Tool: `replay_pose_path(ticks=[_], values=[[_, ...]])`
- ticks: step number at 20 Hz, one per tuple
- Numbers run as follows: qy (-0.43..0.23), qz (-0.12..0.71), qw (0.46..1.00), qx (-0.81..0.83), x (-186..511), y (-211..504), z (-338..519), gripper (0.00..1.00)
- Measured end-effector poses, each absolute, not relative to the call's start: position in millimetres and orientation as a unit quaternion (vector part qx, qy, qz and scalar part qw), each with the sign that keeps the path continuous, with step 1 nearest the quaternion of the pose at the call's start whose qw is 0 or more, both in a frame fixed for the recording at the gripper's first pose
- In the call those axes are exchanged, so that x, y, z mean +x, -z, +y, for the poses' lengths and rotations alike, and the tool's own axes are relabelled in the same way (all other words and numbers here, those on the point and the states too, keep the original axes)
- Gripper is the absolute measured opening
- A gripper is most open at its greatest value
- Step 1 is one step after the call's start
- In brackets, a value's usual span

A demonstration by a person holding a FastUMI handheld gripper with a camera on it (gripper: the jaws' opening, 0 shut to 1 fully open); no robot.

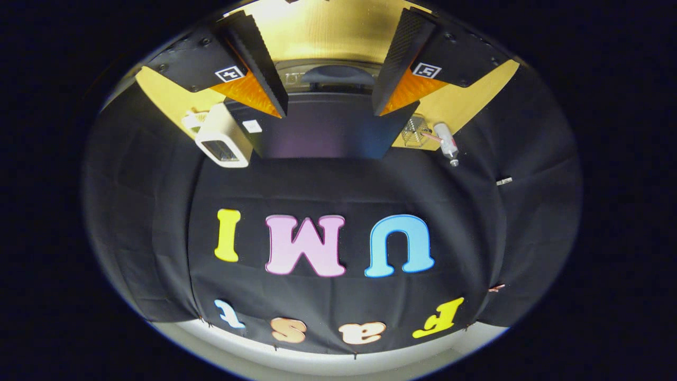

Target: Open the toaster oven, put the food inside, and close the toaster oven door.

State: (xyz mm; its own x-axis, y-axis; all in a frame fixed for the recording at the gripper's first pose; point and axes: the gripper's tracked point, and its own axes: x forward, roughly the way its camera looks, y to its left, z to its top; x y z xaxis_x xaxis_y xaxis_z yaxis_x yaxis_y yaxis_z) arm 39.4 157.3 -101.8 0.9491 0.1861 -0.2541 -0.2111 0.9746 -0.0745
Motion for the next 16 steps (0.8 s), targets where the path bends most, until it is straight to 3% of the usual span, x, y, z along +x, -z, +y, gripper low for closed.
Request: replay_pose_path(ticks=[7, 16], values=[[-0.102, 0.047, 0.994, -0.003, 30, 16, 132, 0.97], [-0.093, 0.079, 0.992, -0.025, 6, 38, 46, 0.97]])
